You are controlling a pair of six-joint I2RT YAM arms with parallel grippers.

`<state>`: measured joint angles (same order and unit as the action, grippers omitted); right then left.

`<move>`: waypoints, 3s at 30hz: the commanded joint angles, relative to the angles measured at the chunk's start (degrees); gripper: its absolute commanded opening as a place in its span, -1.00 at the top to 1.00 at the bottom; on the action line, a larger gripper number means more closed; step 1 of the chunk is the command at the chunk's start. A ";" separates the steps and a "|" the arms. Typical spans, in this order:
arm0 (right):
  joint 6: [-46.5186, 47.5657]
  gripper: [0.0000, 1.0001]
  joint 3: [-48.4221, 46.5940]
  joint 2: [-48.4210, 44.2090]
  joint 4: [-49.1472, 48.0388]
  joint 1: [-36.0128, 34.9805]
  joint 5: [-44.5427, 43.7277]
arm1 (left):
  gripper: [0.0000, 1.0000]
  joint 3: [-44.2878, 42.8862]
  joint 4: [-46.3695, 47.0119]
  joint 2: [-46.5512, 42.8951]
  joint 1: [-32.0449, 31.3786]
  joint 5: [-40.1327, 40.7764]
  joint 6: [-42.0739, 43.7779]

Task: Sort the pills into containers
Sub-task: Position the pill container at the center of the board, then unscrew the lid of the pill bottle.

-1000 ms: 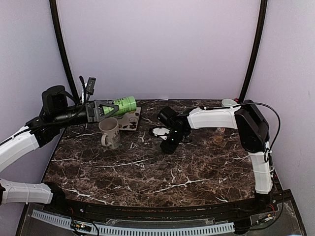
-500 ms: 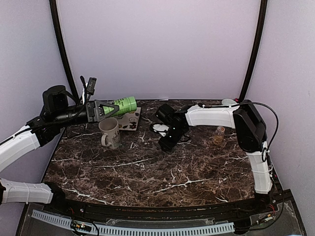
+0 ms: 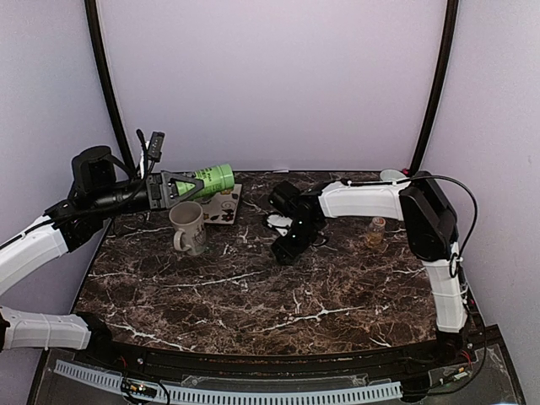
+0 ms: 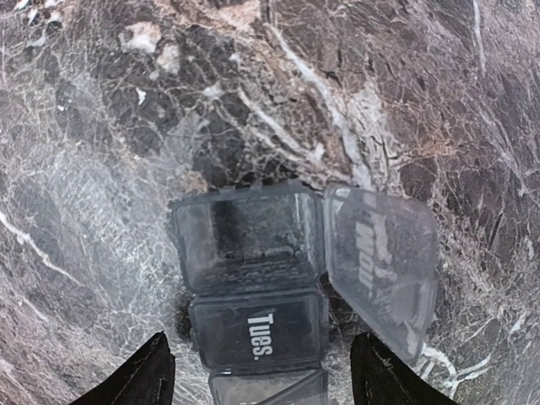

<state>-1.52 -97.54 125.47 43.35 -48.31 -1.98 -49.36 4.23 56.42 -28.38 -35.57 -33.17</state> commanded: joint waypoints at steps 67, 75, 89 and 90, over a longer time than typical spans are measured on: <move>-64.27 -0.34 23.18 -36.82 -53.56 -2.14 34.59 | 1.00 0.50 29.72 13.08 0.70 -22.17 -13.66; -64.31 -0.34 22.33 -35.25 -54.16 -2.96 36.65 | 1.00 -0.01 30.46 13.71 0.70 -22.46 -14.36; -61.77 0.09 19.41 -32.93 -51.29 -3.21 37.60 | 1.00 -0.60 30.13 14.23 0.74 -23.00 -14.03; -61.61 0.08 19.40 -32.88 -51.20 -3.15 37.65 | 1.00 -0.71 30.06 14.28 0.75 -23.11 -14.03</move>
<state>-64.79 -76.44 91.53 -7.70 -51.20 34.89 -47.86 31.64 71.24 -27.59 -57.49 -47.40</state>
